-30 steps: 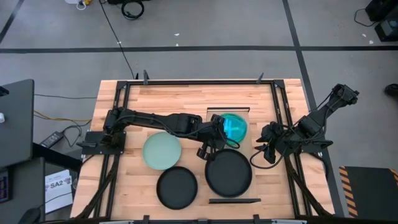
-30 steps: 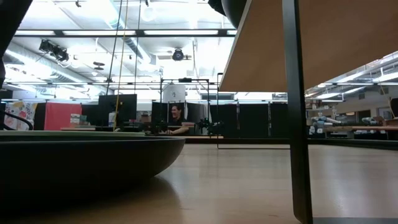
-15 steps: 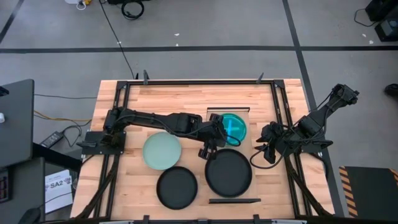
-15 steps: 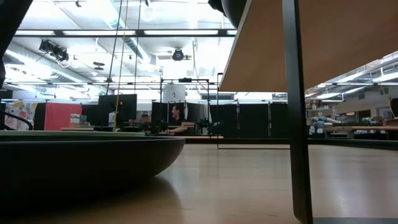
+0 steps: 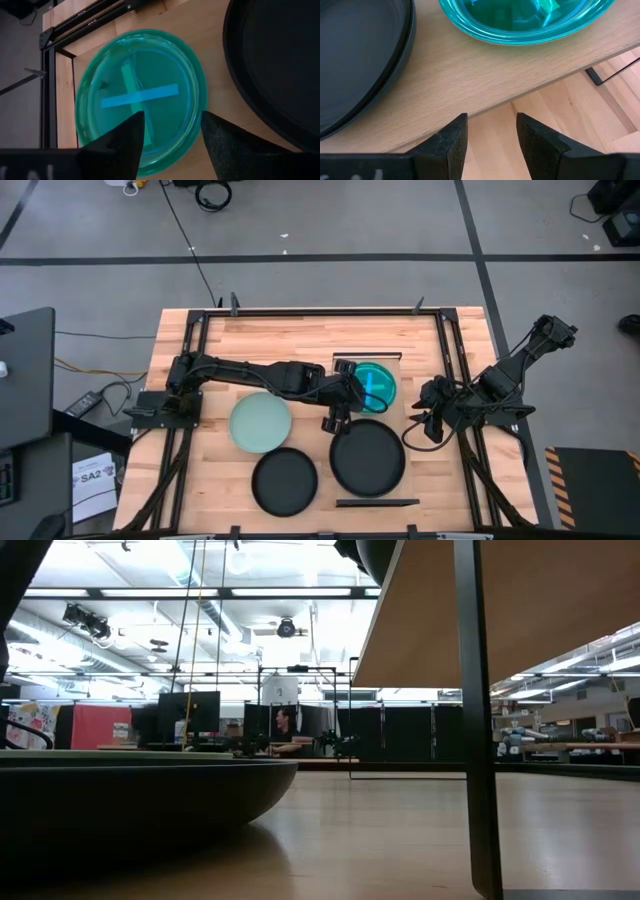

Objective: Place and stack plates onto a shelf
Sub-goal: Put the gray plate on the top of the blue plate on the shelf

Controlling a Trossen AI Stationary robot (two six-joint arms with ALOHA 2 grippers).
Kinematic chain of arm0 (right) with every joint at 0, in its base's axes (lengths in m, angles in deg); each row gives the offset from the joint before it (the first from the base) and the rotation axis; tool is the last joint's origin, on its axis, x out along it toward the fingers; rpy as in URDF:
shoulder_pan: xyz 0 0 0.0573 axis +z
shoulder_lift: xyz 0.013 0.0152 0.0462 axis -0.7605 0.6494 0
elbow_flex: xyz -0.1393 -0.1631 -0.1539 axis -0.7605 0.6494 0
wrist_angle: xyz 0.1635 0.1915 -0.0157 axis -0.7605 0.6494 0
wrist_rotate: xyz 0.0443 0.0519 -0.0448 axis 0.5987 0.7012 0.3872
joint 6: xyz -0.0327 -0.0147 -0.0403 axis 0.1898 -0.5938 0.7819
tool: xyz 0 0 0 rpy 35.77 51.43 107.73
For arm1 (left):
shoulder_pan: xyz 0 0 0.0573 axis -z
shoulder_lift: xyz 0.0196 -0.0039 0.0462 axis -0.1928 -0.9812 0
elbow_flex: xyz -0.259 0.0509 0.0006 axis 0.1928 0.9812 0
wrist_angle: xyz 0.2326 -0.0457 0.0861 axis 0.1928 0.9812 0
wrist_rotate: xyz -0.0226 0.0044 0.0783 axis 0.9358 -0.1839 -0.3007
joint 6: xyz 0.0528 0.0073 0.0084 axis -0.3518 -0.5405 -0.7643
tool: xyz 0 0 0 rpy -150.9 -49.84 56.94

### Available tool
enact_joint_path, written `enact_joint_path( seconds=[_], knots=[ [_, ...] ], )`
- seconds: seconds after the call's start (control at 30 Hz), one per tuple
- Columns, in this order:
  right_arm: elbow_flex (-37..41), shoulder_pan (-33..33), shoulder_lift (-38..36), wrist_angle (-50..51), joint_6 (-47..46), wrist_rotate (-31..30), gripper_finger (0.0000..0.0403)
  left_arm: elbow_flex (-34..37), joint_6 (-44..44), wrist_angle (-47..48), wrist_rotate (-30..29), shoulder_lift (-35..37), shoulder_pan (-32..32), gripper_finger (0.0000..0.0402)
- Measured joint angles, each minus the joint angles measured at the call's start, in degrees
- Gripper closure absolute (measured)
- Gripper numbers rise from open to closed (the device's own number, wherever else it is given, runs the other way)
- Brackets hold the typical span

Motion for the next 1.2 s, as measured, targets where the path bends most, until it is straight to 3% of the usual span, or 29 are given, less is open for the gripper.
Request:
enact_joint_path(
  seconds=[0.2, 0.5, 0.7, 0.93, 1.2],
  knots=[
    [0.0, 0.0, 0.0, 0.0, 0.0, 0.0, 0.0228, 0.0, 1.2, 0.3, -1.4, 0.8, 0.0, 0.0205],
    [0.0, 0.0, 0.0, -0.3, 0.0, 0.0, 0.0228, -0.1, 4.2, 3.6, -1.6, 7.6, 0.1, 0.0205],
    [0.0, 0.0, 0.0, -1.3, 0.0, 0.0, 0.0228, -0.1, 9.8, 13.8, -2.4, 13.0, 0.1, 0.0205],
    [0.0, 0.0, 0.0, -1.5, 0.0, 0.0, 0.0228, -0.1, 22.2, 32.5, -4.5, 18.1, 0.5, 0.0205],
    [0.0, 0.0, 0.0, -1.5, 0.4, 0.0, 0.0228, 0.0, 36.3, 44.6, -14.6, 20.9, 5.2, 0.0205]
  ],
)
